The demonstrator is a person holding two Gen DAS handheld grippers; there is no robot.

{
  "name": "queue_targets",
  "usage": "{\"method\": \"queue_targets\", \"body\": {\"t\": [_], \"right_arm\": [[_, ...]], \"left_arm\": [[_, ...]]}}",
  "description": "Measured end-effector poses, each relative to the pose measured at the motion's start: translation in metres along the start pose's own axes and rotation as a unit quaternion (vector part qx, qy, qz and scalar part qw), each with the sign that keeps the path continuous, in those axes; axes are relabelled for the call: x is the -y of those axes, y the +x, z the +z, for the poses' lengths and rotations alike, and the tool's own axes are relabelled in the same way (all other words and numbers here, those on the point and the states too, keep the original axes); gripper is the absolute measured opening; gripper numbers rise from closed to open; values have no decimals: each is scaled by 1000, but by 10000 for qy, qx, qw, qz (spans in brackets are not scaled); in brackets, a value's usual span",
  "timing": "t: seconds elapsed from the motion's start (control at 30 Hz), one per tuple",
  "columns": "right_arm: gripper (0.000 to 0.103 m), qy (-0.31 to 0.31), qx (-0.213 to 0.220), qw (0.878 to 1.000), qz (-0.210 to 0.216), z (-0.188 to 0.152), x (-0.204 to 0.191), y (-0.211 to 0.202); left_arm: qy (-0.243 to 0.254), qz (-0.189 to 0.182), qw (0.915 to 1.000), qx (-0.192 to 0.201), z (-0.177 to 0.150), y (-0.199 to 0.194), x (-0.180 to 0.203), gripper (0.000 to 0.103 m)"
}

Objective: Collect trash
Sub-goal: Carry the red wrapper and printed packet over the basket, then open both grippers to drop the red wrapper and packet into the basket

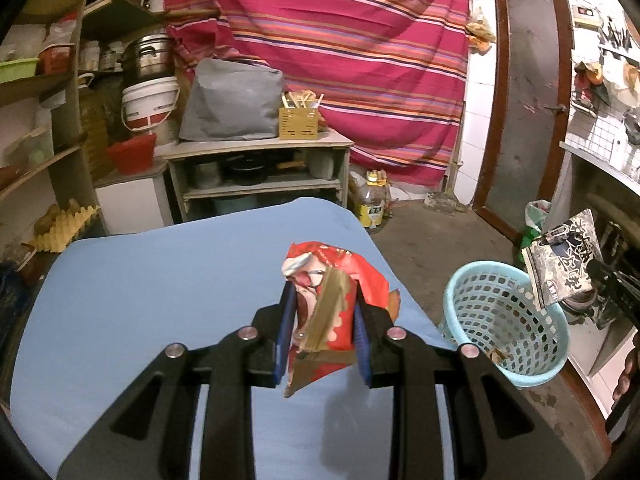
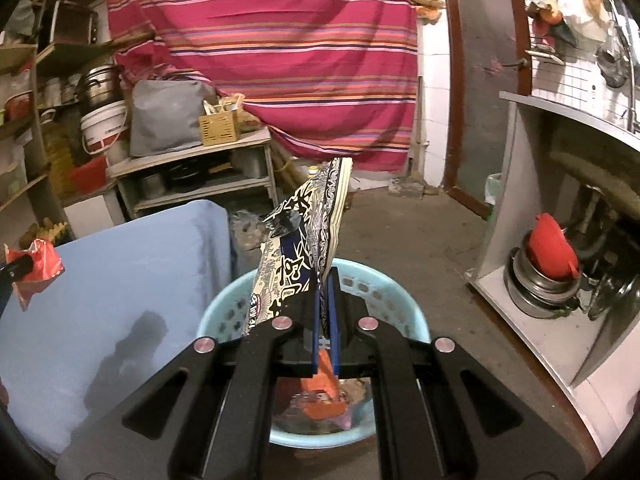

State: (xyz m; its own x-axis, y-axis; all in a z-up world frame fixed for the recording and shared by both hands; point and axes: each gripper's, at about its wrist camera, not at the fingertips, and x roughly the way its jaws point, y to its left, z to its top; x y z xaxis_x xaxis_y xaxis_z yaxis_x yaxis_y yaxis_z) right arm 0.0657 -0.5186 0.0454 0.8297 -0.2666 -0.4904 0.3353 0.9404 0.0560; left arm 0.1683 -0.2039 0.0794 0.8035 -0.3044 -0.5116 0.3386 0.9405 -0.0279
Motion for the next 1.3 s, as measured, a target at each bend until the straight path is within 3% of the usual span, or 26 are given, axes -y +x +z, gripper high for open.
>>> {"method": "queue_targets", "body": {"t": [0.27, 0.7, 1.03, 1.13, 1.17, 1.2, 1.3], "right_arm": [[5, 48, -54, 9994, -328, -3, 17, 0], [5, 183, -231, 9991, -318, -2, 35, 14], [5, 322, -444, 9979, -343, -6, 47, 34], [6, 334, -494, 9975, -369, -7, 50, 38], [6, 329, -514, 9974, -372, -7, 50, 40], [6, 319, -526, 9974, -378, -7, 50, 41], [6, 270, -570, 9972, -396, -8, 49, 43]], "left_arm": [[104, -165, 9998, -24, 3, 13, 26, 27], [526, -786, 9952, -245, 1, 56, 113, 27], [644, -1269, 9876, -670, 1, 106, 168, 29], [686, -1384, 9843, -857, -2, 123, 179, 41], [678, -1413, 9836, -896, -4, 127, 181, 52], [672, -1400, 9836, -914, -4, 130, 183, 56], [670, -1369, 9835, -977, -8, 134, 183, 56]]}}
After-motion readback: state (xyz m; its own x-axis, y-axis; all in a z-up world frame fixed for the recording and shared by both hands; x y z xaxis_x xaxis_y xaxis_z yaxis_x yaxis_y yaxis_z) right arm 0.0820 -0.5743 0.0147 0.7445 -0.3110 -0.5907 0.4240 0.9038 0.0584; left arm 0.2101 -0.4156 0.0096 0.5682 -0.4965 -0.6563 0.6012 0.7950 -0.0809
